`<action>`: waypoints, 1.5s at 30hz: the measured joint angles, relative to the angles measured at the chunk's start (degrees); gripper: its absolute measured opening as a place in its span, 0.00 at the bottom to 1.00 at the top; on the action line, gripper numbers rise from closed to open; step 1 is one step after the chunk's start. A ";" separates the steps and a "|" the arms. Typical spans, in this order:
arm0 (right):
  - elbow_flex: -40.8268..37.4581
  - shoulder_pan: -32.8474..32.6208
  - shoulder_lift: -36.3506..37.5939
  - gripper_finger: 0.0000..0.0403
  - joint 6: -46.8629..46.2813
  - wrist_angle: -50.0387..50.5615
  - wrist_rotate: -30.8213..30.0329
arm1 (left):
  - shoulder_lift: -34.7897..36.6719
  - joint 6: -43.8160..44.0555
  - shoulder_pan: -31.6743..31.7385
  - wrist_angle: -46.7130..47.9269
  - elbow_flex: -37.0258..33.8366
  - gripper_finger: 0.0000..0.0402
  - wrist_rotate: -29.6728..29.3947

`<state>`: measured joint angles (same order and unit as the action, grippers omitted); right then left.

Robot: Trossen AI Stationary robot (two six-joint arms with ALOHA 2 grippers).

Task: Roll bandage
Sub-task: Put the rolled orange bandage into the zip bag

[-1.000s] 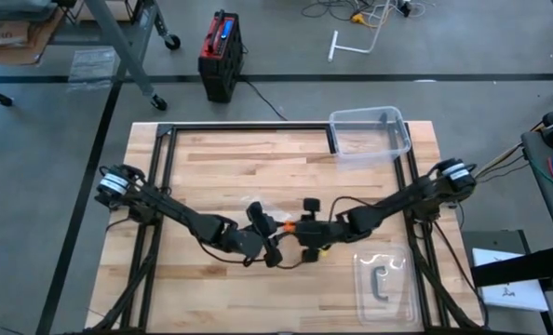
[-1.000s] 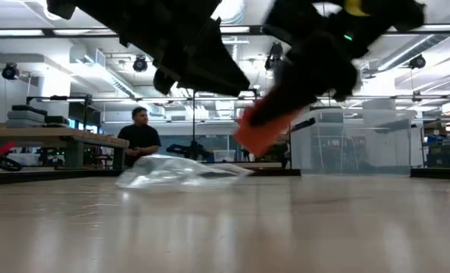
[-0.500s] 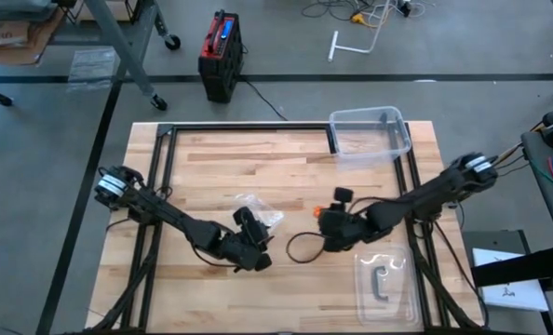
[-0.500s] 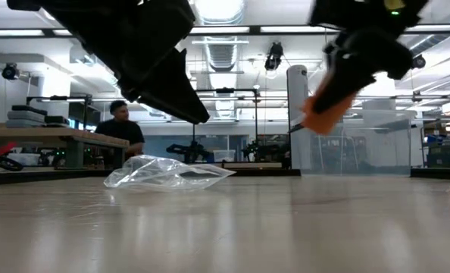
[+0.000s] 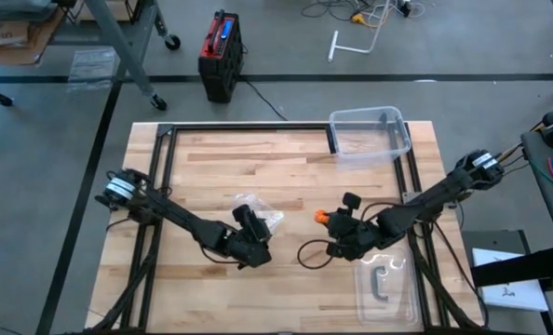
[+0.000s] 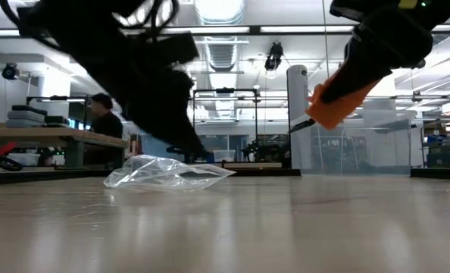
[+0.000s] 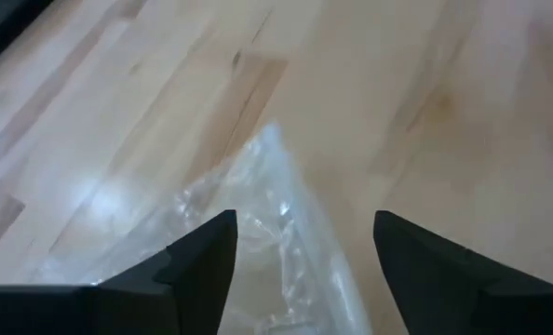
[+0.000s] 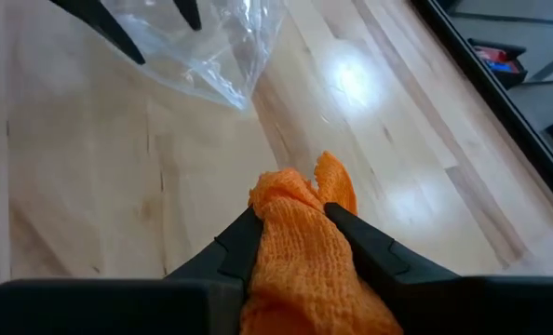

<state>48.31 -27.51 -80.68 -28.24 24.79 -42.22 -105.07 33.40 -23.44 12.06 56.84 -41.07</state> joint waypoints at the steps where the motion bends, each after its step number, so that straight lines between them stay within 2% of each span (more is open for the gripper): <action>1: 0.00 0.00 0.00 0.23 0.33 0.22 -0.02 | -0.61 0.12 0.07 0.15 -0.02 0.57 0.04; 14: 0.00 0.00 -0.41 0.23 0.37 -1.18 0.04 | -6.04 1.05 1.36 1.85 0.21 0.30 -1.46; 21: 0.00 0.00 -0.40 0.22 5.97 -6.96 0.19 | -7.23 6.63 2.25 1.71 0.53 0.03 -1.50; 35: 0.00 -0.37 -0.42 0.22 22.26 -26.81 5.22 | 1.07 1.45 4.17 1.23 10.06 0.00 0.77; 39: 0.00 -0.37 -0.41 0.21 22.41 -28.43 5.18 | 1.03 -0.80 4.17 -0.72 12.63 0.00 5.19; 45: 0.00 -0.28 -0.42 0.21 22.35 -28.50 4.53 | 1.06 -4.99 4.15 -9.47 13.57 0.00 10.25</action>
<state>48.31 -27.79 -81.10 -5.89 -3.72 -37.69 -104.01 28.41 -19.29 2.59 70.41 -30.82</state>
